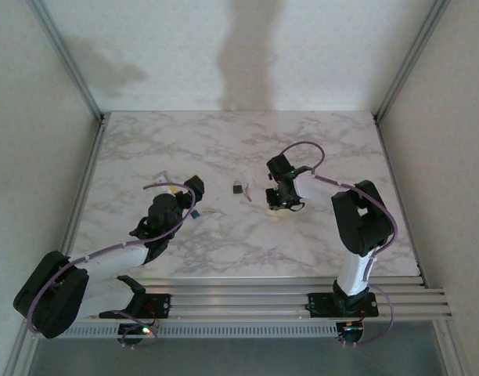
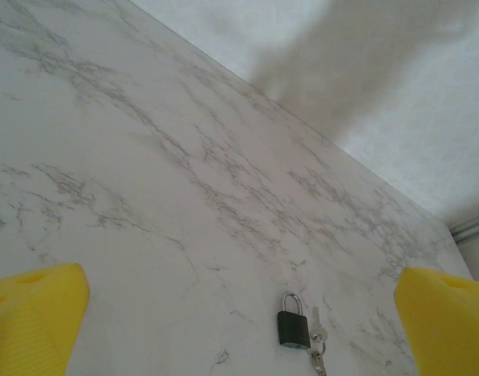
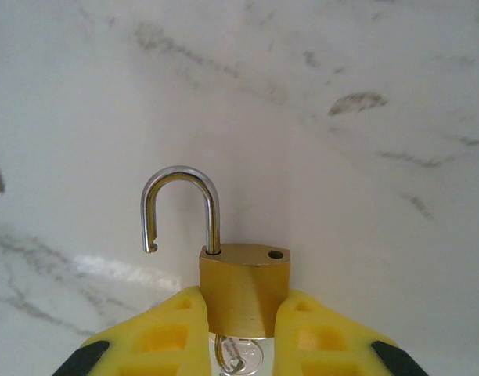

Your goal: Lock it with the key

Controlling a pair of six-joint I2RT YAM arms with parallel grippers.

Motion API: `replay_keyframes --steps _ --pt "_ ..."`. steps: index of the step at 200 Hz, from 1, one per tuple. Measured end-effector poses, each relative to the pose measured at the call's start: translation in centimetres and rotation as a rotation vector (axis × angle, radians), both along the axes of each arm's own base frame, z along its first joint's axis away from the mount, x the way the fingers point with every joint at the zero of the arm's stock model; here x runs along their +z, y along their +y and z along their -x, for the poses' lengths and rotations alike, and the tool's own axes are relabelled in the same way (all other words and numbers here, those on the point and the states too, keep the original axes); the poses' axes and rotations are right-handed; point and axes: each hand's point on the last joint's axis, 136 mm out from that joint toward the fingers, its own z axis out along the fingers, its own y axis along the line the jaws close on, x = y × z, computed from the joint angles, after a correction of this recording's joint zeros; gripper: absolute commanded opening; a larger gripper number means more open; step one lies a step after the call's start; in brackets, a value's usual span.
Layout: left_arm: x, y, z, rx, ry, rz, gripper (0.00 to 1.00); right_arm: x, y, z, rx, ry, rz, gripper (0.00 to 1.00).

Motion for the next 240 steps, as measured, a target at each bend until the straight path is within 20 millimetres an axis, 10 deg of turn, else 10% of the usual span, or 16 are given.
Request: replay_keyframes --steps 240 --pt "-0.6 -1.0 -0.3 -0.042 0.023 0.0 0.99 1.0 1.5 0.6 0.046 0.023 -0.007 0.38"
